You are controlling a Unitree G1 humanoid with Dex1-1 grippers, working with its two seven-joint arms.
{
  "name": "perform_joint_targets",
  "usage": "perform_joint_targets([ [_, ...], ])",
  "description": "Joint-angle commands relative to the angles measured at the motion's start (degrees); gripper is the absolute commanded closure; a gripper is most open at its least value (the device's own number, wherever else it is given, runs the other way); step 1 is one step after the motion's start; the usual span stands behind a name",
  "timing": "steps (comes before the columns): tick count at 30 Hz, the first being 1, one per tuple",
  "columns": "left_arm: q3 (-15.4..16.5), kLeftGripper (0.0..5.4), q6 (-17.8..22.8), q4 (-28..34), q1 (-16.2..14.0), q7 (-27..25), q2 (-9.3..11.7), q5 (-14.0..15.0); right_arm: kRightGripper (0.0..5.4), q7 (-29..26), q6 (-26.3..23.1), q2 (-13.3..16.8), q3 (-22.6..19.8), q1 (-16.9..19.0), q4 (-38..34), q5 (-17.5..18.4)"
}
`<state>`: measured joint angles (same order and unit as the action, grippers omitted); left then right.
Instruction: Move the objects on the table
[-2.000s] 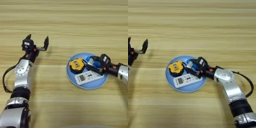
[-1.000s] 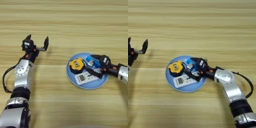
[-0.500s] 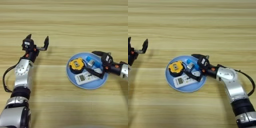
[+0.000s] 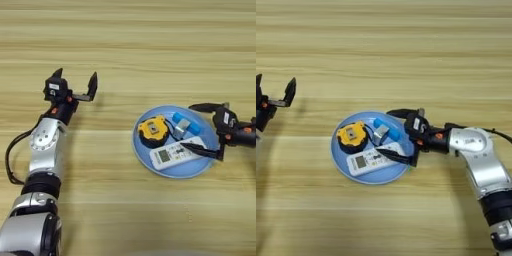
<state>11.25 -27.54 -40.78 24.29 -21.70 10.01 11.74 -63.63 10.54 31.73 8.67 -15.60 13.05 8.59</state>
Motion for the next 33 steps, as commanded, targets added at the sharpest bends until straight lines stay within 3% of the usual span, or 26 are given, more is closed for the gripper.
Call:
perform_joint_targets([
  [1,0.21,0.00,-0.46,-0.51,0.86,-0.50,0.42,0.36,0.02,-2.97,-0.71,3.06,0.74,-0.93,-1.89,-0.34],
  [7,0.15,0.00,-0.50,-0.53,0.76,-0.46,0.27,0.33,0.02,-6.84,-0.93,5.71,1.52,-0.05,-3.24,-0.02],
  [14,0.14,0.00,-0.56,-0.71,0.79,-0.46,0.24,0.31,0.02,-7.34,-0.74,6.91,3.02,0.09,-3.20,-2.02],
  [33,0.10,0.00,-0.84,-1.12,0.93,-0.33,0.15,0.22,0.02,-6.24,-3.68,5.93,6.53,-1.58,-2.02,-5.11],
])
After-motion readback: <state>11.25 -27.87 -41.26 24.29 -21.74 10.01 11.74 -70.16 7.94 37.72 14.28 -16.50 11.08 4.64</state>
